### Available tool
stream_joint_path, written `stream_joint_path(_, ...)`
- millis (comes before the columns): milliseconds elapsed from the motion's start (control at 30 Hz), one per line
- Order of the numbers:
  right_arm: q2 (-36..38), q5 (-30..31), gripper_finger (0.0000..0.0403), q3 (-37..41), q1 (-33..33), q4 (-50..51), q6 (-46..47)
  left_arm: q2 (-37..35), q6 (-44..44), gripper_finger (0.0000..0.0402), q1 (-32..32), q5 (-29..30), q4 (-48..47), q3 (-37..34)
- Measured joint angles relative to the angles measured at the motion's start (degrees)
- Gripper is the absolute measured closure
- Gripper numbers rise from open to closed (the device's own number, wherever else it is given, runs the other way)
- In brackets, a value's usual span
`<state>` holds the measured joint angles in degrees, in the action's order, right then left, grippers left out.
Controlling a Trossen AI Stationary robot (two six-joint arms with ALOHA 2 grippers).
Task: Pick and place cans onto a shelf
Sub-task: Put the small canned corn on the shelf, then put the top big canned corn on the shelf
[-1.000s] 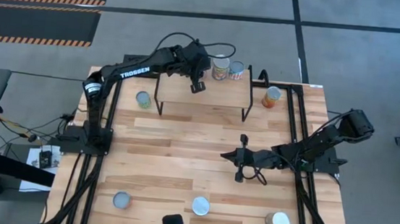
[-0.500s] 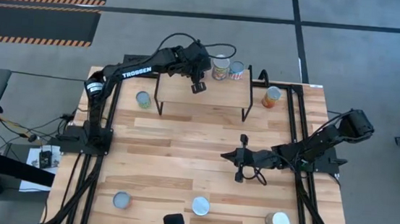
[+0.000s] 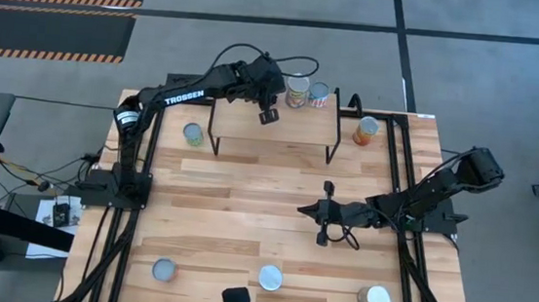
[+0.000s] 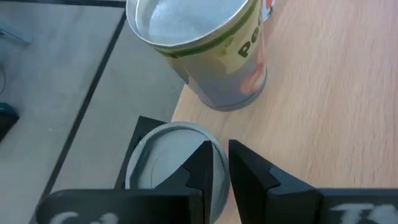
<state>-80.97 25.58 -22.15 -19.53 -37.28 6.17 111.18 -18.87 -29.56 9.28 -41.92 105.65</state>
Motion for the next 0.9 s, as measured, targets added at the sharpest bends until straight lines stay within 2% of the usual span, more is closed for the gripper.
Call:
stream_joint_path(367, 0.0, -0.1, 0.0389, 0.0, 0.0, 0.0, 0.0, -0.6, -2.2, 0.0350, 0.6, 0.2, 0.5, 0.0)
stream_joint_path(567, 0.0, -3.0, 0.0378, 0.0, 0.0, 0.2, 1.3, -4.1, -4.0, 0.0341, 2.2, -0.1, 0.3, 0.0)
stream_joint_path(633, 0.0, -3.2, 0.0379, -0.2, 0.0, 0.2, 1.3, -5.6, -3.5, 0.0346, 2.8, -1.7, 0.3, -0.4)
stream_joint_path(767, 0.0, -2.9, 0.0394, -0.3, -0.3, 0.2, 0.5, -10.0, -2.8, 0.0387, 5.2, -7.1, 7.5, -7.5)
stream_joint_path(900, 0.4, 0.3, 0.0394, -0.3, -1.6, 0.4, -2.8, -16.3, -0.8, 0.0395, 8.6, -10.4, 22.9, -21.0)
